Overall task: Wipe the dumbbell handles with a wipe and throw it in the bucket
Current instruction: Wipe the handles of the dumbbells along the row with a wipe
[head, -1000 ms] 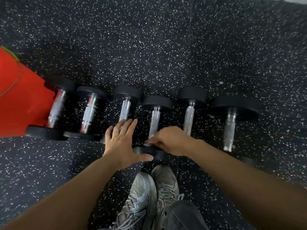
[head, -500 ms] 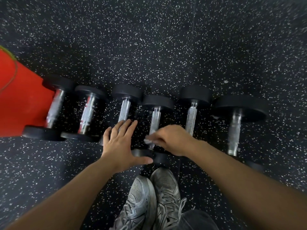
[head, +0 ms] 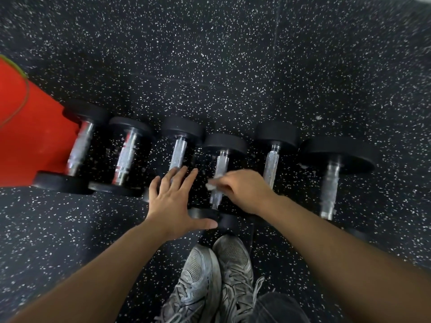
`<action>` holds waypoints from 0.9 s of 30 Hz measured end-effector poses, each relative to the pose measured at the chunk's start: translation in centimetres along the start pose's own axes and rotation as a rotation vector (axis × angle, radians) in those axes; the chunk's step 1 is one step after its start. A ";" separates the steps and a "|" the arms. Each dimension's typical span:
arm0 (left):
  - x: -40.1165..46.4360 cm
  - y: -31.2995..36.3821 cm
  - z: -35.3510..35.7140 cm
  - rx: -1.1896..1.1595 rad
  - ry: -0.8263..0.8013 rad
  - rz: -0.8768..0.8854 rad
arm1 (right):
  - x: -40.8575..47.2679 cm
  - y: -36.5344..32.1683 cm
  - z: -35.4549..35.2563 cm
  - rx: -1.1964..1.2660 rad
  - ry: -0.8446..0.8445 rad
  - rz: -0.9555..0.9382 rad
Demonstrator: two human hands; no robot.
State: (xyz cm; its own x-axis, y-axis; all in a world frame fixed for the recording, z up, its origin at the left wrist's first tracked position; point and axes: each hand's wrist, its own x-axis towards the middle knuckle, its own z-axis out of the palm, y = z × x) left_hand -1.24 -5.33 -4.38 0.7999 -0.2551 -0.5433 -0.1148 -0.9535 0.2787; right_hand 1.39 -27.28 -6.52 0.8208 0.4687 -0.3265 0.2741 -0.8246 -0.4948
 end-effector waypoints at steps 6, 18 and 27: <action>0.1 -0.3 -0.1 -0.017 -0.005 0.021 | 0.1 -0.6 -0.5 -0.002 -0.045 -0.048; -0.5 -1.4 -0.9 -0.016 -0.007 -0.023 | -1.4 -2.0 0.2 -0.060 -0.147 -0.064; -0.6 -2.0 -1.2 -0.043 -0.010 -0.017 | 1.2 -0.7 0.0 0.093 0.276 0.101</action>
State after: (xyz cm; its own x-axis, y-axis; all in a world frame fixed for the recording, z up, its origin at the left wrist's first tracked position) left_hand -0.74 -3.12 -3.63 0.7957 -0.2405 -0.5559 -0.0754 -0.9500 0.3030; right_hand 2.22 -26.15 -6.54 0.9502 0.2714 -0.1530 0.1472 -0.8240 -0.5471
